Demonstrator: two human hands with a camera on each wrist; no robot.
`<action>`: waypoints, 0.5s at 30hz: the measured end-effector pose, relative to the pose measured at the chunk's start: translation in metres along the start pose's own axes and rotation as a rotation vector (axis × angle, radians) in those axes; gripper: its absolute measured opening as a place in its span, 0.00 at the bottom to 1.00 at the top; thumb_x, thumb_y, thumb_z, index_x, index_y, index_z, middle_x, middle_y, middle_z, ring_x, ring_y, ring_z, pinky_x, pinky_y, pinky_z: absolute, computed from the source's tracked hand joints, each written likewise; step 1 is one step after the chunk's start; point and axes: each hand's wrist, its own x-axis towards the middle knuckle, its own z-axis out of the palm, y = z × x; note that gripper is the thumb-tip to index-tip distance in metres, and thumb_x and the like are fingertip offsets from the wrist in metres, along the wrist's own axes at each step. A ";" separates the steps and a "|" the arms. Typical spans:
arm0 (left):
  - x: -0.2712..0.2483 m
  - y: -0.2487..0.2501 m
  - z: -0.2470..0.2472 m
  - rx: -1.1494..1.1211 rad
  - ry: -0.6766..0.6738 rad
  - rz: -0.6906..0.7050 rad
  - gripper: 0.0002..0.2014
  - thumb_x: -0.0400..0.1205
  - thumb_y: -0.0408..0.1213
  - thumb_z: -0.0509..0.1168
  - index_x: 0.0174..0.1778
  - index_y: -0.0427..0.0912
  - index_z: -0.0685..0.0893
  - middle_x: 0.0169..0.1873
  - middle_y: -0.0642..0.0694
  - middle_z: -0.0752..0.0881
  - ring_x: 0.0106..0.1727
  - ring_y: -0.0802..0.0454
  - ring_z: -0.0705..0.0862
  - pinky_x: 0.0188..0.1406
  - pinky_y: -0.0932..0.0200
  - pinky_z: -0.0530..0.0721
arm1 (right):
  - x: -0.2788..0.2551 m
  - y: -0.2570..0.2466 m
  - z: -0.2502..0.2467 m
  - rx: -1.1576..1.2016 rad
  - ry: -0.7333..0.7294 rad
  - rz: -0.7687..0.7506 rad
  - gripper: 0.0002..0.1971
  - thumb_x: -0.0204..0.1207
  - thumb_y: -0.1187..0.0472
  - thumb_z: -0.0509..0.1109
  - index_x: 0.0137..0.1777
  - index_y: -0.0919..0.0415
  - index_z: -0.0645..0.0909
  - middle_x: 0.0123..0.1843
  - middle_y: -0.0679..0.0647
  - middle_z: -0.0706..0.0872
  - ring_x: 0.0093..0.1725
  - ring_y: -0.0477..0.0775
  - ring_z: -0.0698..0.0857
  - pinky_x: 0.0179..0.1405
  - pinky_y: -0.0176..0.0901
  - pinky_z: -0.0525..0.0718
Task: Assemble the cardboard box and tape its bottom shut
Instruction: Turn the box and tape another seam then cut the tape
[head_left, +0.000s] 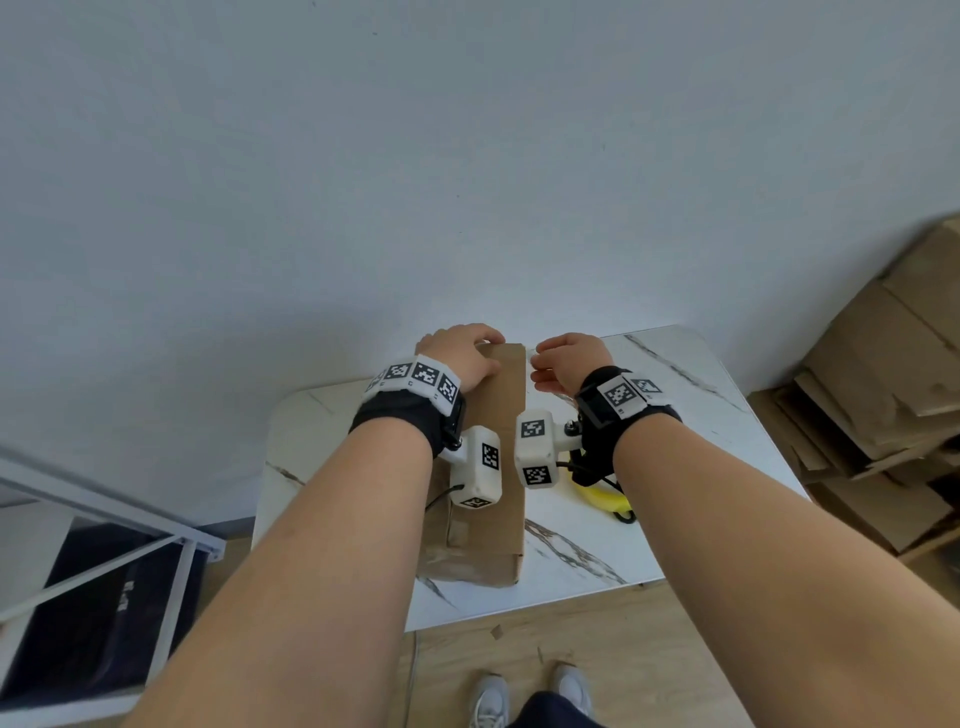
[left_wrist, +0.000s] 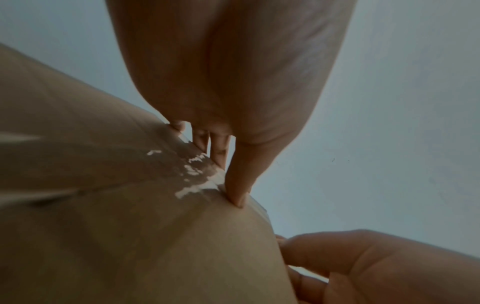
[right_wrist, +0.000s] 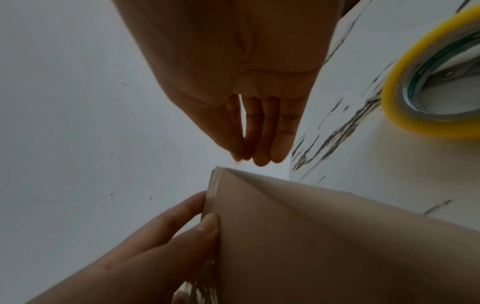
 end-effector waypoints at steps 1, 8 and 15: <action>0.001 0.000 0.000 0.000 -0.005 0.006 0.19 0.79 0.45 0.65 0.67 0.60 0.78 0.69 0.54 0.80 0.70 0.48 0.77 0.72 0.48 0.73 | 0.001 0.001 0.001 0.016 -0.003 0.025 0.05 0.77 0.75 0.69 0.46 0.66 0.79 0.37 0.61 0.83 0.33 0.54 0.84 0.39 0.45 0.88; 0.003 -0.005 -0.007 -0.057 -0.007 -0.002 0.19 0.79 0.42 0.67 0.66 0.58 0.80 0.70 0.53 0.79 0.71 0.49 0.76 0.73 0.49 0.71 | 0.000 0.006 0.007 0.008 -0.058 0.091 0.16 0.77 0.65 0.74 0.63 0.64 0.76 0.51 0.59 0.85 0.45 0.54 0.85 0.45 0.49 0.89; 0.004 -0.011 -0.006 -0.146 -0.023 0.007 0.17 0.78 0.43 0.69 0.63 0.59 0.82 0.66 0.52 0.82 0.67 0.49 0.79 0.71 0.47 0.74 | 0.006 0.011 0.005 -0.165 0.074 -0.213 0.10 0.70 0.68 0.77 0.47 0.55 0.84 0.44 0.50 0.86 0.42 0.49 0.84 0.50 0.46 0.87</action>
